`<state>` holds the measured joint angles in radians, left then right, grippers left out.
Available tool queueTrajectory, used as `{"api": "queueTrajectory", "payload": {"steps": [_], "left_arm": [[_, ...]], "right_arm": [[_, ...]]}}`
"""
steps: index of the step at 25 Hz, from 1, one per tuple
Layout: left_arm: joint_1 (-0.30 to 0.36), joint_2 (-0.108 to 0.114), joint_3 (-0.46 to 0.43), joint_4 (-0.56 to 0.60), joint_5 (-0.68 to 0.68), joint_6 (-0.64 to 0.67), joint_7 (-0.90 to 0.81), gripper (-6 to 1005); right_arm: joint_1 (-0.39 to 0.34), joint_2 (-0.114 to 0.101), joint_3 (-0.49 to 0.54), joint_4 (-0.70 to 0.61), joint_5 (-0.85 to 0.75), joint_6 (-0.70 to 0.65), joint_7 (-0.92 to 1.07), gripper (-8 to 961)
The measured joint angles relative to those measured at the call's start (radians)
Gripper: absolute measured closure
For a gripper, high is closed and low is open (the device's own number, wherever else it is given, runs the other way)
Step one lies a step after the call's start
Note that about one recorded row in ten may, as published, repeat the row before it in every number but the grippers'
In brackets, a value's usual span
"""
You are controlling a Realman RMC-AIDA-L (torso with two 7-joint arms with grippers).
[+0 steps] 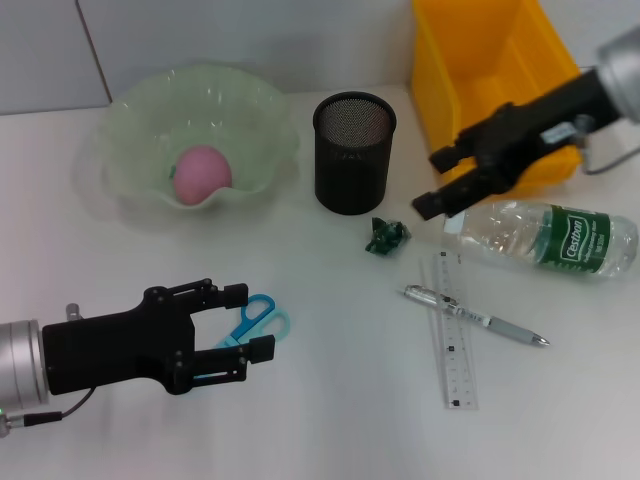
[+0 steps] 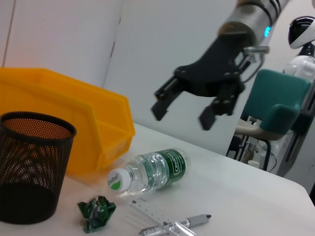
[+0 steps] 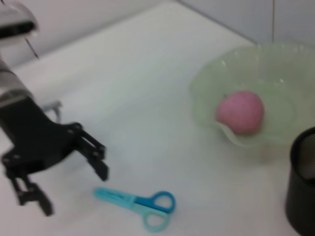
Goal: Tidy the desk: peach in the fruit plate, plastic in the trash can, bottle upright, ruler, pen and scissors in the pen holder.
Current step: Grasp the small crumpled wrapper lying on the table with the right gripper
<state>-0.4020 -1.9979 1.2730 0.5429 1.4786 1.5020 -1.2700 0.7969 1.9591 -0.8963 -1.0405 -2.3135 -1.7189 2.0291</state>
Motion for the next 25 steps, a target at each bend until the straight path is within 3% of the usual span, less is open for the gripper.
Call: {"api": "queueTrajectory", "payload": {"steps": [1, 2, 6, 9, 14, 25], "left_arm": [[0.001, -0.003, 0.000, 0.000, 0.000, 0.000, 0.000, 218], [0.001, -0.003, 0.000, 0.000, 0.000, 0.000, 0.000, 218], [0.002, -0.007, 0.000, 0.000, 0.000, -0.007, 0.001, 217], [0.002, -0.009, 0.000, 0.000, 0.000, -0.007, 0.002, 217], [0.003, -0.015, 0.000, 0.000, 0.000, -0.011, 0.011, 217], [0.003, -0.013, 0.000, 0.000, 0.000, -0.021, 0.011, 218]], "right_arm": [[0.056, 0.029, -0.001, 0.008, -0.100, 0.022, 0.016, 136], [0.056, 0.029, -0.001, 0.008, -0.100, 0.022, 0.016, 136], [0.172, 0.094, -0.020, 0.068, -0.307, 0.100, 0.050, 136], [0.198, 0.110, -0.068, 0.100, -0.357, 0.154, 0.086, 136], [0.212, 0.116, -0.211, 0.166, -0.374, 0.277, 0.158, 136], [0.206, 0.125, -0.287, 0.291, -0.362, 0.424, 0.151, 136]]}}
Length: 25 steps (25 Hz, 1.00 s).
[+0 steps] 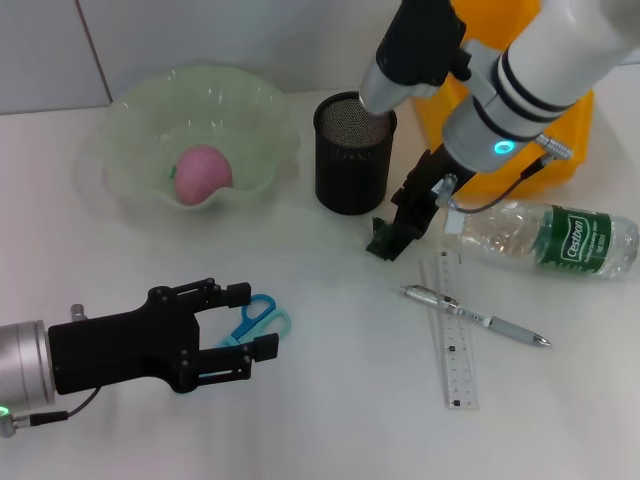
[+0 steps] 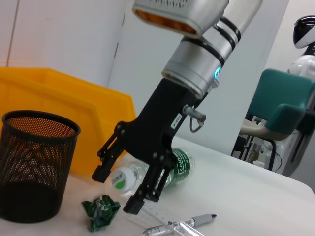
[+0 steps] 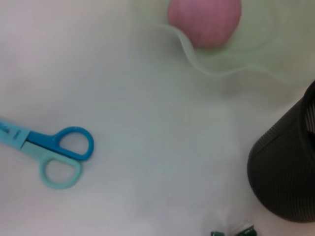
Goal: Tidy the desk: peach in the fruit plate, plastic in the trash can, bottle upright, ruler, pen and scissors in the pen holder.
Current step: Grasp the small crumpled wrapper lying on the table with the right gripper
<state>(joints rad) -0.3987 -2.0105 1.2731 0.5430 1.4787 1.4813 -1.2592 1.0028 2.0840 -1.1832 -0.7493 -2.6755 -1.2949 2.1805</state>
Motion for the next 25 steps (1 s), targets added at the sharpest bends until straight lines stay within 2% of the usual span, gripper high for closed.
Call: {"api": "queueTrajectory", "payload": {"steps": [11, 25], "left_arm": [[0.000, 0.003, 0.000, 0.000, 0.000, 0.000, -0.003, 217], [0.005, 0.004, -0.010, -0.008, 0.000, -0.001, -0.001, 217]], "right_arm": [[-0.004, 0.003, -0.044, 0.075, 0.025, 0.100, -0.027, 137], [-0.012, 0.004, -0.077, 0.105, 0.060, 0.152, -0.038, 137]]}}
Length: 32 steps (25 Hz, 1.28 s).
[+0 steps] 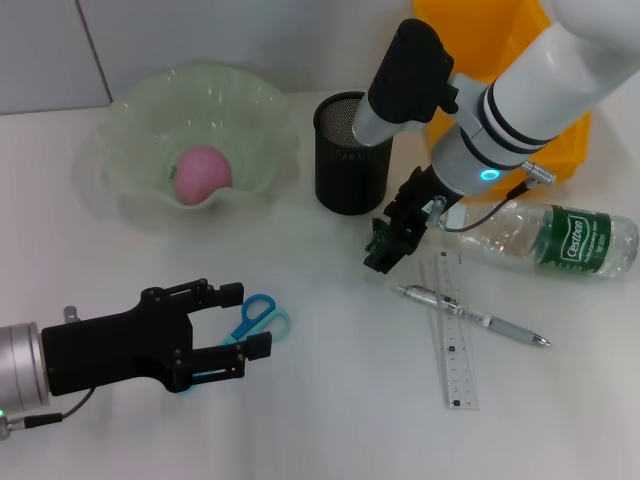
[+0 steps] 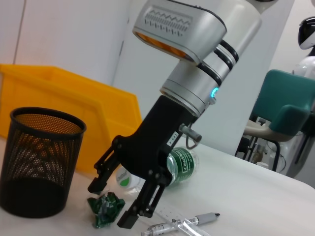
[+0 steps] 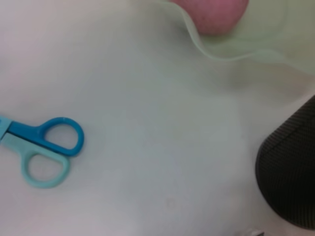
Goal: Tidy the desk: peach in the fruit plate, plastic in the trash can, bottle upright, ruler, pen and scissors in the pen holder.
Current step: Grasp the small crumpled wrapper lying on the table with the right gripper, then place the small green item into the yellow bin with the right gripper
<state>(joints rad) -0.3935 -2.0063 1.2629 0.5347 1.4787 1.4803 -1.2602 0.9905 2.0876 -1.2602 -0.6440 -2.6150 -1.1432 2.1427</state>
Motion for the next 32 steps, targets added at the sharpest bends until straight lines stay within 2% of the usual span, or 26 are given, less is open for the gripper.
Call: {"api": "queueTrajectory", "payload": {"steps": [16, 21, 25, 29, 31, 32], "left_arm": [[0.002, 0.002, -0.004, -0.001, 0.000, 0.000, 0.001, 218], [0.002, 0.002, -0.012, -0.001, 0.000, 0.000, 0.001, 218], [0.003, 0.003, -0.014, -0.001, 0.000, 0.000, 0.001, 218], [0.003, 0.004, -0.015, -0.001, 0.000, 0.000, 0.001, 218], [0.003, 0.006, -0.015, -0.001, 0.000, 0.000, 0.001, 218], [0.003, 0.006, -0.015, -0.001, 0.000, 0.000, 0.001, 218]], "right_arm": [[-0.004, 0.000, -0.002, 0.021, 0.003, 0.036, -0.004, 154], [-0.004, 0.000, -0.004, 0.020, 0.002, 0.036, -0.005, 345], [-0.004, 0.000, -0.004, 0.007, 0.004, 0.030, -0.005, 409], [-0.021, -0.003, -0.003, -0.054, 0.066, -0.040, -0.022, 472], [-0.068, -0.006, 0.003, -0.180, 0.140, -0.144, -0.033, 499], [-0.068, -0.006, 0.003, -0.180, 0.140, -0.144, -0.033, 510]]}}
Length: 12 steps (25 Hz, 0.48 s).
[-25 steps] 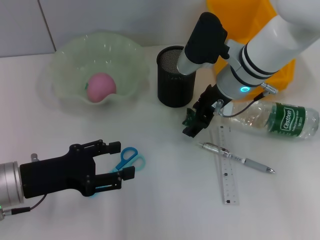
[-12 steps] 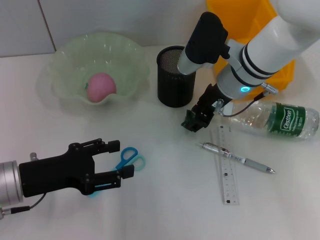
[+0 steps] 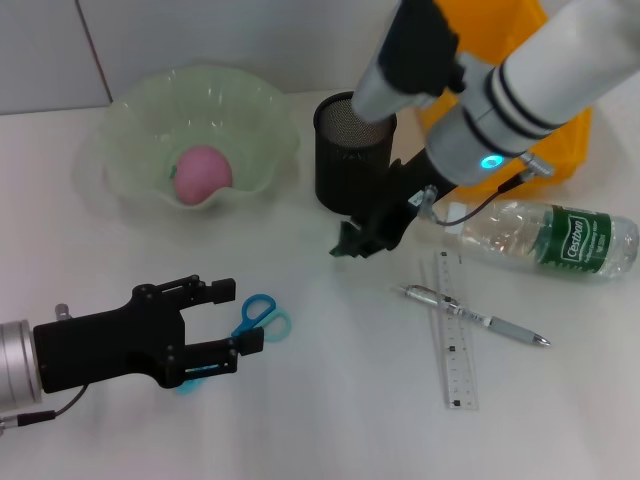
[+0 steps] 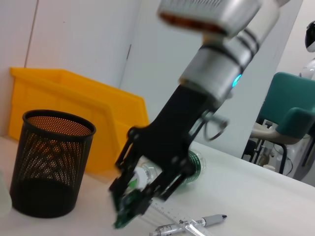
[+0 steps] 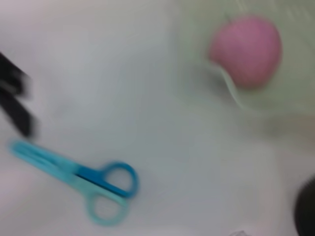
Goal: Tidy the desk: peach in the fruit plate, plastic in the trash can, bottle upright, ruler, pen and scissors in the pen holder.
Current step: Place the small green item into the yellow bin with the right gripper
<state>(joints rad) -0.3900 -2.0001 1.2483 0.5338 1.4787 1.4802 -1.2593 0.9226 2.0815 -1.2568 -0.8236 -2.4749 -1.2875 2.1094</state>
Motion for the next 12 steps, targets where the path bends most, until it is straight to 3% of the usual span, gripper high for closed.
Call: {"api": "queueTrajectory", "payload": {"steps": [4, 8, 9, 12], "left_arm": [[0.000, 0.002, 0.000, 0.000, 0.000, 0.000, -0.002, 218], [-0.001, 0.004, 0.000, 0.000, 0.000, 0.000, -0.005, 218], [-0.002, 0.004, 0.000, 0.000, 0.000, 0.000, -0.005, 218], [-0.004, 0.004, 0.000, 0.000, 0.000, 0.000, -0.005, 217]], "right_arm": [[-0.113, -0.004, 0.036, -0.252, 0.120, -0.115, 0.004, 554], [-0.174, -0.004, 0.102, -0.348, 0.211, -0.124, -0.001, 595], [-0.208, -0.005, 0.162, -0.385, 0.276, -0.114, -0.022, 602], [-0.237, -0.005, 0.229, -0.398, 0.347, -0.102, -0.062, 624]]}}
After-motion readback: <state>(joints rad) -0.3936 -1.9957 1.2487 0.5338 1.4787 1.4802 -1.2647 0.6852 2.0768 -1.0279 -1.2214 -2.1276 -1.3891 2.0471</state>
